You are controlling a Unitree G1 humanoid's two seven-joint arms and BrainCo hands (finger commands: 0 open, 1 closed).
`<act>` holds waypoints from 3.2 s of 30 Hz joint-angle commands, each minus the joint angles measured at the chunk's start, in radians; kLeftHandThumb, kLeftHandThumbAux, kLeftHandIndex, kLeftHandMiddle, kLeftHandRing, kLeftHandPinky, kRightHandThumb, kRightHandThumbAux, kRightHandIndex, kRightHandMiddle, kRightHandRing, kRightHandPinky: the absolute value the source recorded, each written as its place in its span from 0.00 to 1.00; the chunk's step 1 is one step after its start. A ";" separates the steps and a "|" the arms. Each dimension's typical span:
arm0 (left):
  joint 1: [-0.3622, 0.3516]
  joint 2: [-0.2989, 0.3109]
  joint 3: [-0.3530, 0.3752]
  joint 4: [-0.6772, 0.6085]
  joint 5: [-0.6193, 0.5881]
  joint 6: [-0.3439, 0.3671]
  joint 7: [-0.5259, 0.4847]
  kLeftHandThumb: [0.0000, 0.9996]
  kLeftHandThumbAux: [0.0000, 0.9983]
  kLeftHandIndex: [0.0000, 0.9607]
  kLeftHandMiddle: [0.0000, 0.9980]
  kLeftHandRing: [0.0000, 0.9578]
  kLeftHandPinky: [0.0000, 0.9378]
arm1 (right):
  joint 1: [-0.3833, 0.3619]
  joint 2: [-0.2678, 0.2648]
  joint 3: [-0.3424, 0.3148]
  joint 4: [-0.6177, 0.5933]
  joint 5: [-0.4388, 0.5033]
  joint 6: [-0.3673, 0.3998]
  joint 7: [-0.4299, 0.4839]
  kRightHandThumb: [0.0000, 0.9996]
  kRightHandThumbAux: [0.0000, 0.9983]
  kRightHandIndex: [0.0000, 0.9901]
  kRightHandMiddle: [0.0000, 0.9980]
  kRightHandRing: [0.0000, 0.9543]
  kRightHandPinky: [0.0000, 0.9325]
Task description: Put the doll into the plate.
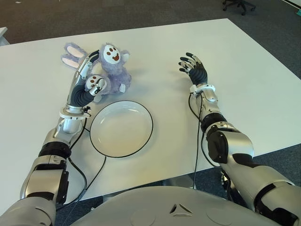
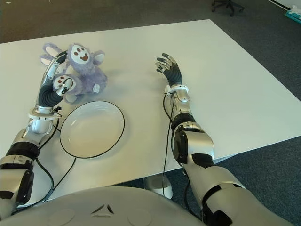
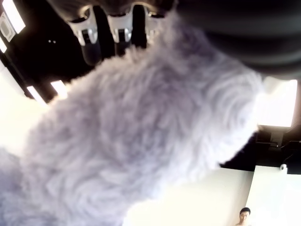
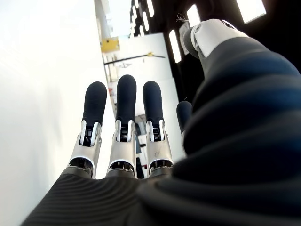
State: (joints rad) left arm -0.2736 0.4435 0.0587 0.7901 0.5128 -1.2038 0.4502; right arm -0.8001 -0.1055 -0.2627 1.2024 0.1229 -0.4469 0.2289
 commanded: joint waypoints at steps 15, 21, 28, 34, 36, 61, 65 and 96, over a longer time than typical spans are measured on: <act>0.256 -0.165 -0.086 0.313 -0.030 0.081 -0.035 0.54 0.24 0.08 0.13 0.12 0.13 | 0.000 0.007 -0.011 0.024 0.018 0.056 -0.010 0.49 0.77 0.17 0.26 0.29 0.33; 0.242 -0.163 -0.089 0.329 -0.035 0.079 -0.052 0.55 0.25 0.08 0.13 0.12 0.12 | -0.002 0.008 -0.013 0.025 0.019 0.058 -0.010 0.49 0.76 0.17 0.26 0.29 0.34; 0.230 -0.166 -0.092 0.343 -0.039 0.082 -0.071 0.56 0.26 0.07 0.13 0.12 0.12 | -0.003 0.009 -0.015 0.024 0.021 0.059 -0.009 0.50 0.75 0.17 0.26 0.29 0.33; 0.216 -0.166 -0.105 0.349 -0.029 0.079 -0.067 0.56 0.27 0.07 0.13 0.13 0.13 | -0.005 0.009 -0.016 0.025 0.020 0.061 -0.009 0.50 0.75 0.17 0.26 0.29 0.33; 0.212 -0.166 -0.112 0.349 -0.027 0.079 -0.067 0.57 0.27 0.08 0.13 0.13 0.14 | -0.005 0.009 -0.015 0.024 0.020 0.060 -0.008 0.50 0.75 0.17 0.26 0.29 0.33; 0.220 -0.124 -0.195 0.295 0.059 0.125 0.008 0.52 0.24 0.01 0.07 0.07 0.08 | -0.003 0.010 -0.015 0.021 0.020 0.057 -0.004 0.48 0.75 0.18 0.25 0.27 0.32; 0.227 -0.102 -0.231 0.262 0.136 0.159 0.093 0.49 0.22 0.00 0.04 0.04 0.07 | -0.003 0.012 -0.015 0.021 0.020 0.056 -0.002 0.48 0.75 0.18 0.25 0.28 0.32; 0.257 -0.032 -0.387 0.110 0.318 0.272 0.403 0.47 0.26 0.01 0.00 0.01 0.12 | 0.001 0.016 -0.012 0.016 0.020 0.055 -0.003 0.51 0.77 0.19 0.26 0.29 0.33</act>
State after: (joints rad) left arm -0.3085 0.4899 -0.1772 0.7588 0.6714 -1.0531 0.7948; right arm -0.8018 -0.1097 -0.2691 1.2059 0.1244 -0.4342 0.2284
